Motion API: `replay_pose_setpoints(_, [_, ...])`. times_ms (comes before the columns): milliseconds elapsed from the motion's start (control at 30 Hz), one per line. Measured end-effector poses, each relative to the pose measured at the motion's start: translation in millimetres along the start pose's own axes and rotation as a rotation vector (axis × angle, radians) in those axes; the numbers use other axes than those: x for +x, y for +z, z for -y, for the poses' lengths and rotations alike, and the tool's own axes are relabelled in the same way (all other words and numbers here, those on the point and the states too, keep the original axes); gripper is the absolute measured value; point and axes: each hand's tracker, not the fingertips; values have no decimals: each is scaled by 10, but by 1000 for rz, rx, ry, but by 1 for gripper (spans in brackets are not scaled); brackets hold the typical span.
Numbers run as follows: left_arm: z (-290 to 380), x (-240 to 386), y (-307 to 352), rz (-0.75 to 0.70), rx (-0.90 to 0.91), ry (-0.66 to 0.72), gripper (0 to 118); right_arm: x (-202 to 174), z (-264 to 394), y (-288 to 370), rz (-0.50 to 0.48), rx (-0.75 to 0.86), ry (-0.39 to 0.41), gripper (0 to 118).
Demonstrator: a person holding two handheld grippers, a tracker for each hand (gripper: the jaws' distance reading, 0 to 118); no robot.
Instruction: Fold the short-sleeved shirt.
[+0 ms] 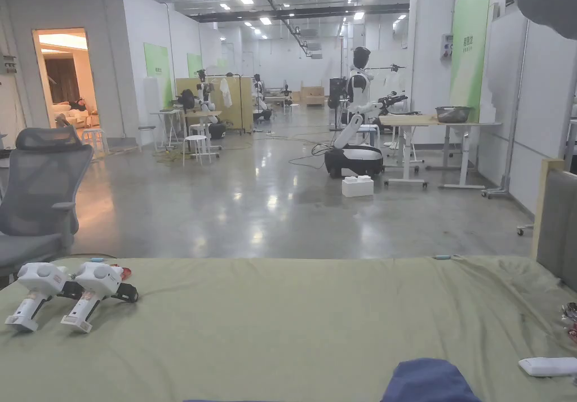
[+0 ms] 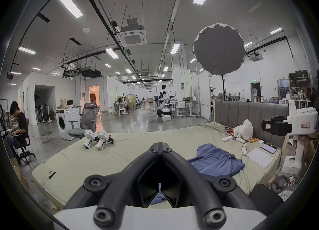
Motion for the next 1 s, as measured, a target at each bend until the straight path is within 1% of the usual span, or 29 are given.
replay_pose_setpoints(167, [100, -75, -148, -7, -42, 26, 0, 61, 30, -25, 4, -11, -18, 0])
replay_pose_setpoints(267, [225, -208, -358, -7, -129, 119, 0, 103, 96, -66, 10, -33, -34, 0])
replay_pose_setpoints(333, [341, -314, -531, 17, -186, 171, 0, 140, 159, -93, 15, -59, -46, 0])
replay_pose_setpoints(367, [418, -362, -661, 11, -238, 189, 2, 160, 198, -100, 19, -69, -54, 0])
replay_pose_setpoints(400, [526, -411, -780, -12, -267, 209, 15, 180, 239, -106, 21, -82, -65, 0])
replay_pose_setpoints(467, [799, -552, -1024, -38, -325, 225, 47, 233, 329, -137, 25, -113, -91, 0])
replay_pose_setpoints(500, [973, -628, -1166, -42, -356, 238, 57, 260, 373, -154, 29, -131, -102, 0])
replay_pose_setpoints(600, [1496, -768, -1617, -62, -540, 235, 57, 358, 522, -191, 44, -174, -119, 0])
replay_pose_setpoints(733, [2097, -852, -2056, -93, -695, 237, 61, 501, 677, -231, 65, -227, -152, 0])
replay_pose_setpoints(800, [2296, -898, -2222, -104, -741, 246, 65, 565, 741, -244, 75, -247, -165, 0])
replay_pose_setpoints(833, [2363, -922, -2306, -131, -733, 227, 66, 590, 769, -250, 84, -253, -168, 0])
replay_pose_setpoints(900, [2444, -951, -2400, -141, -731, 240, 66, 633, 816, -275, 98, -278, -178, 0])
replay_pose_setpoints(967, [2566, -945, -2533, -178, -809, 253, 63, 627, 833, -302, 105, -305, -187, 0])
replay_pose_setpoints(1000, [2605, -918, -2542, -168, -831, 245, 56, 630, 859, -307, 109, -311, -186, 0])
